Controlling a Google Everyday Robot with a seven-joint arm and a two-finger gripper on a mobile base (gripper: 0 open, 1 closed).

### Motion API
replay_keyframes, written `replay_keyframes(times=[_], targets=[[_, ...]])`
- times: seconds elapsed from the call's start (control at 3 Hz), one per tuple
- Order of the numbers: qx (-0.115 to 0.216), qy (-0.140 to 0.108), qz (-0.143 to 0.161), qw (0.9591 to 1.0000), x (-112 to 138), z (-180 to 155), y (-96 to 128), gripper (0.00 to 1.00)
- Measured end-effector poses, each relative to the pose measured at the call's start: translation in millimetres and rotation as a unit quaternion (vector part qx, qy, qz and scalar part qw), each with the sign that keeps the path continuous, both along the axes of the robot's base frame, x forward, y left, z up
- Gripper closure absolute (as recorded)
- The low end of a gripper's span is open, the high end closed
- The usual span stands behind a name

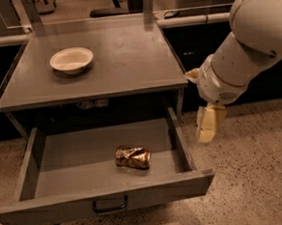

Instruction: Pick orange can from top drawer and place on counter

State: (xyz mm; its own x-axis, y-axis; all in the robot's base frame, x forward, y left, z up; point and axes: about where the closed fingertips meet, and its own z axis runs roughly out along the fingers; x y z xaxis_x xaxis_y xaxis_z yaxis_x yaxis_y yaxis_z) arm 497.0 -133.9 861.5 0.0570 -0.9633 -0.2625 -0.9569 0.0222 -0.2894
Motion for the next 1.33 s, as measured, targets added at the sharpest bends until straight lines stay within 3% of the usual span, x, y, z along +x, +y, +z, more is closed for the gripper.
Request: replay_keyframes(times=[0.33,0.67,1.0,1.33], targets=[[0.0,0.001,0.0,1.0,-0.6,-0.3,0.0,0.0],[0.028,0.02,0.018,0.9992,-2.1,-38.0,9.9,0.0],[0.086,0.057,0.065,0.9925,-15.9,-96.9,60.2,0.0],[0.133,0.074,0.103,0.983,-24.5,-132.4,122.3,0.0]])
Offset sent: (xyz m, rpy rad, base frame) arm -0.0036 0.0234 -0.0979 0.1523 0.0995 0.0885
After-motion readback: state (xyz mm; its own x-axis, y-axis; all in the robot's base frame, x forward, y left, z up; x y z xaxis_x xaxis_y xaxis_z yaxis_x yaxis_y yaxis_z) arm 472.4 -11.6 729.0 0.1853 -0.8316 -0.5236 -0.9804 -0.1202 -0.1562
